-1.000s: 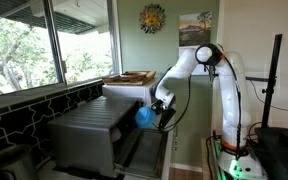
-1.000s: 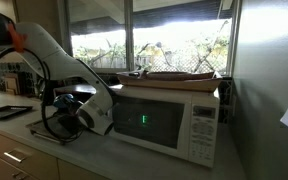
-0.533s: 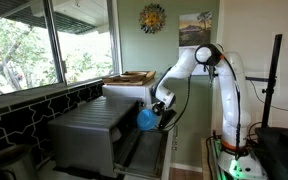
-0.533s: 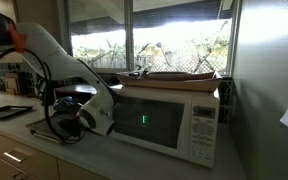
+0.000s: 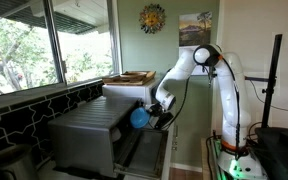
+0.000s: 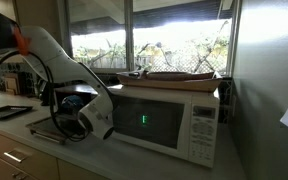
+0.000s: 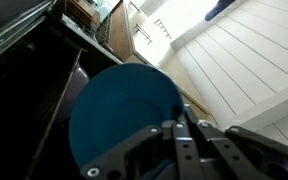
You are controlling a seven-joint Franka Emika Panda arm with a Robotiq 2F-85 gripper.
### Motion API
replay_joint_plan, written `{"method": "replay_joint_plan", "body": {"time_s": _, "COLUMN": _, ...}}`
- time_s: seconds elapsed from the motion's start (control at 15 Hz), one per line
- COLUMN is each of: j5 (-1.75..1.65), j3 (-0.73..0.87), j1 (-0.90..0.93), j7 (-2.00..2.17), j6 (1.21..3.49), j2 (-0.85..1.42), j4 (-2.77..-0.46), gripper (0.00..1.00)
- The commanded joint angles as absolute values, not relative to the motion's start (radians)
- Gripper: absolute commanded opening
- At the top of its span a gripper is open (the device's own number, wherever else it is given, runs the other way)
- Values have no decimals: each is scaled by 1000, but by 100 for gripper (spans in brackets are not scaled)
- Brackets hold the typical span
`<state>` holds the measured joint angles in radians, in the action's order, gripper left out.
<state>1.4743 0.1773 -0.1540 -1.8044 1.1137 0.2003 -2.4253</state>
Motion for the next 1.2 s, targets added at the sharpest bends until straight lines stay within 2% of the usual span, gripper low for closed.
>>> {"method": "replay_joint_plan", "body": {"time_s": 0.0, "j5": 1568, "j3": 170, "j1": -147, "j7": -1849, "j6": 1144, "j2": 204, "j4": -2465, "gripper": 1}}
{"method": "replay_joint_plan", "body": {"time_s": 0.73, "j5": 1716, "j3": 167, "j1": -131, "j7": -1848, "j6": 1178, "j2": 243, "j4": -2480, "gripper": 1}}
{"method": "replay_joint_plan", "body": {"time_s": 0.8, "j5": 1724, "j3": 167, "j1": -128, "j7": -1840, "j6": 1194, "j2": 238, "j4": -2482, "gripper": 9}}
{"method": "replay_joint_plan", "body": {"time_s": 0.87, "j5": 1731, "j3": 168, "j1": -126, "j7": -1828, "j6": 1208, "j2": 230, "j4": -2484, "gripper": 30}}
{"method": "replay_joint_plan", "body": {"time_s": 1.13, "j5": 1769, "j3": 163, "j1": -115, "j7": -1773, "j6": 1277, "j2": 184, "j4": -2507, "gripper": 59}}
